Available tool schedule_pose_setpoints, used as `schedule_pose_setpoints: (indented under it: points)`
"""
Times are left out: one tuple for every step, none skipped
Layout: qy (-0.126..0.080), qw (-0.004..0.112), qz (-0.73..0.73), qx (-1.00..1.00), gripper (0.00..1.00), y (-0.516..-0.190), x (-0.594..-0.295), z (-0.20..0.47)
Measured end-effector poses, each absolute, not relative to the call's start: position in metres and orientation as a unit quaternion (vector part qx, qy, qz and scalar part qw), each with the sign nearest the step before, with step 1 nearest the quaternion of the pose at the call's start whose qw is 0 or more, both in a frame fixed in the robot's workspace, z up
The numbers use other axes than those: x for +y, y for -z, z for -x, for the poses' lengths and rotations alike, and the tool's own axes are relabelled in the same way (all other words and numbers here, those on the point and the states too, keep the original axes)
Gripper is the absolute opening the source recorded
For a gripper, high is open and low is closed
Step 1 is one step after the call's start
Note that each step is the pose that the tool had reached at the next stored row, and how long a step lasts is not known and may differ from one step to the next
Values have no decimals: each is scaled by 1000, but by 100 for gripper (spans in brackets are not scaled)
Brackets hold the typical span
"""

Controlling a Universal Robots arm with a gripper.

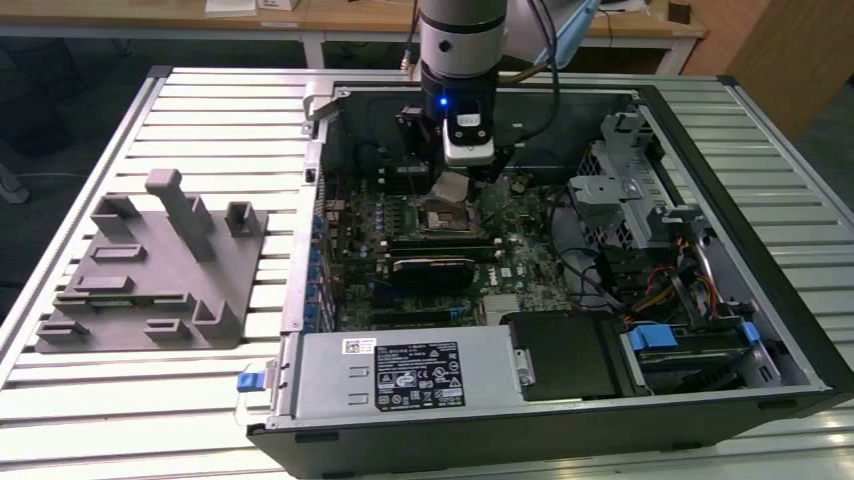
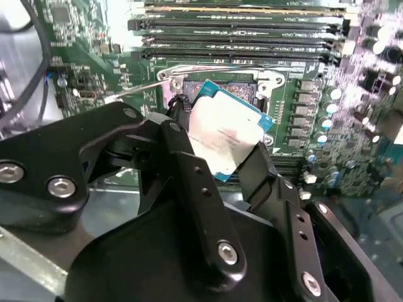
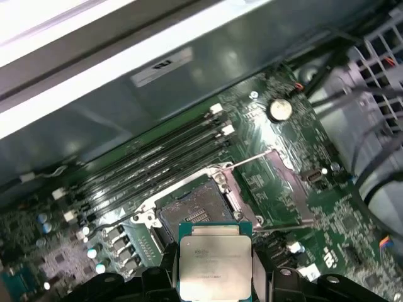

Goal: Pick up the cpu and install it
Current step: 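Place the cpu into insertion slot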

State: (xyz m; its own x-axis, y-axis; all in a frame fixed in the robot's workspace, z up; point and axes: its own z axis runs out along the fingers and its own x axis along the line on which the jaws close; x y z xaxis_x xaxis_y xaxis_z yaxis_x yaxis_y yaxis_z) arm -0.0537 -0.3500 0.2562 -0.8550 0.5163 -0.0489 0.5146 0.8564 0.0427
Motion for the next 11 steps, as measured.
schedule_pose_setpoints:
  points:
    - [-14,29,-276,961,55,-256,-350,54]
    - [-14,30,-285,958,55,-256,-350,54]
    - [-13,30,-294,955,55,-256,-350,54]
    - [-13,30,-302,953,55,-256,-350,54]
    - [-13,30,-311,950,55,-256,-350,54]
    - [-12,30,-319,947,55,-256,-350,54]
    - [-12,30,-328,944,55,-256,-350,54]
    - [-12,30,-337,941,55,-256,-350,54]
    - [-12,30,-345,938,55,-256,-350,54]
    - [-11,30,-354,935,55,-256,-350,54]
    - [-11,31,-362,932,55,-256,-350,54]
